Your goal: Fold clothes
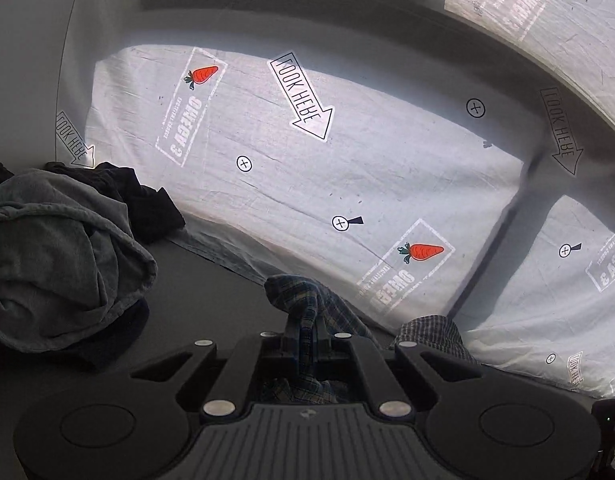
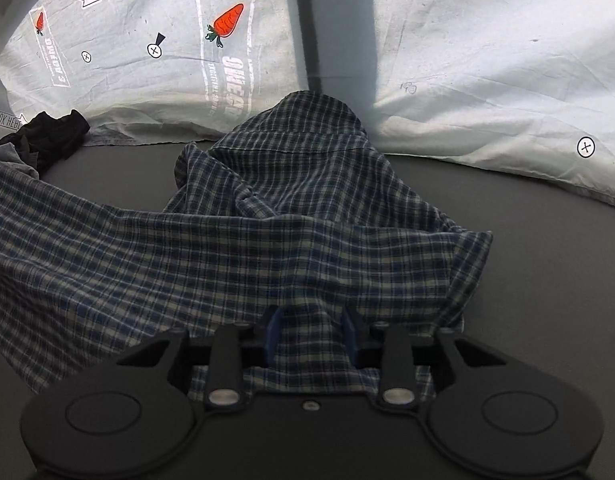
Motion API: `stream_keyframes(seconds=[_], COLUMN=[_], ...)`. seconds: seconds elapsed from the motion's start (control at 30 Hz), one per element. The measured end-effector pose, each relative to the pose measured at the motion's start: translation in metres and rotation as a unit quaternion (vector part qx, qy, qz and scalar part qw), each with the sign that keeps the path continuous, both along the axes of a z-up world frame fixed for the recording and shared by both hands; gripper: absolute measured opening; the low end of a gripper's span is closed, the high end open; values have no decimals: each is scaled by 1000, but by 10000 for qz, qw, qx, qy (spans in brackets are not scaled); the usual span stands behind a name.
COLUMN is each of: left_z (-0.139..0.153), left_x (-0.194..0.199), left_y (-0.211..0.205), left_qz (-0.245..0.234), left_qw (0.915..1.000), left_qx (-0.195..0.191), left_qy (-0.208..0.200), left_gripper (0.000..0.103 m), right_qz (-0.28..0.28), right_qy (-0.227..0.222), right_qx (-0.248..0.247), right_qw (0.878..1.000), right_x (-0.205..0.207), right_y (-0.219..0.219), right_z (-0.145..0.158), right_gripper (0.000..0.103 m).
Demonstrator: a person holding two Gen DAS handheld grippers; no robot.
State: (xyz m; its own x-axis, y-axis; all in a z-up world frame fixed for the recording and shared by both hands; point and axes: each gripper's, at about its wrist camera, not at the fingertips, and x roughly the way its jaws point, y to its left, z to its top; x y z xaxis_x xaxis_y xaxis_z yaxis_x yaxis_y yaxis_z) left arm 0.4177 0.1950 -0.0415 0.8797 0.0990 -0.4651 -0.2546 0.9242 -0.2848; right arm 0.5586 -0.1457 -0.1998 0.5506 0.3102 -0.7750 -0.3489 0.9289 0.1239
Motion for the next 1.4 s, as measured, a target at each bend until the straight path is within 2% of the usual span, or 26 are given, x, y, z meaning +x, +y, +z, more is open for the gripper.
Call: stream_keyframes(seconds=[0.13, 0.23, 0.47, 0.63, 0.73, 0.87, 1.03, 1.2, 1.23, 1.3, 1.33, 1.4], left_z=[5, 18, 82, 131, 141, 127, 80, 31, 20, 0, -7, -17], left_x=[-3, -1, 0, -11, -16, -14, -7, 4, 5, 6, 5, 3], left_y=[-2, -8, -28, -33, -30, -17, 16, 43, 49, 60, 65, 70], left_qz=[-20, -121, -509, -664, -624, -366, 118, 590, 695, 843, 892, 969], left_qw=[10000, 9997, 9923, 9804, 9780, 9843, 9945, 9974, 9970, 9954, 9945, 9932], left_qx=[63, 31, 75, 134, 149, 212, -63, -268, -311, -449, -522, -577], left_qy=[-37, -218, -1126, -1849, -1983, -1715, -1041, -327, -161, 81, 157, 281], left_gripper=[5, 5, 5, 5, 5, 5, 5, 5, 5, 5, 5, 5], right_qz=[-103, -314, -1008, -1000, -916, -822, -691, -562, -565, -585, -596, -604], right_qy=[-385, -732, -1439, -1700, -1666, -1537, -1215, -728, -607, -536, -515, -510], right_qx=[181, 313, 1199, 1667, 1750, 1573, 1214, 812, 676, 741, 799, 925], right_qw=[9990, 9963, 9771, 9661, 9660, 9720, 9827, 9925, 9943, 9941, 9937, 9926], right_x=[-9, -19, -32, -40, -40, -33, -13, 9, 14, 11, 9, 1], right_y=[-11, -28, -72, -79, -68, -42, -10, 20, 24, 22, 19, 12], right_z=[11, 28, 92, 126, 128, 114, 85, 43, 35, 30, 28, 28], right_gripper=[0, 0, 0, 0, 0, 0, 0, 3, 8, 34, 38, 37])
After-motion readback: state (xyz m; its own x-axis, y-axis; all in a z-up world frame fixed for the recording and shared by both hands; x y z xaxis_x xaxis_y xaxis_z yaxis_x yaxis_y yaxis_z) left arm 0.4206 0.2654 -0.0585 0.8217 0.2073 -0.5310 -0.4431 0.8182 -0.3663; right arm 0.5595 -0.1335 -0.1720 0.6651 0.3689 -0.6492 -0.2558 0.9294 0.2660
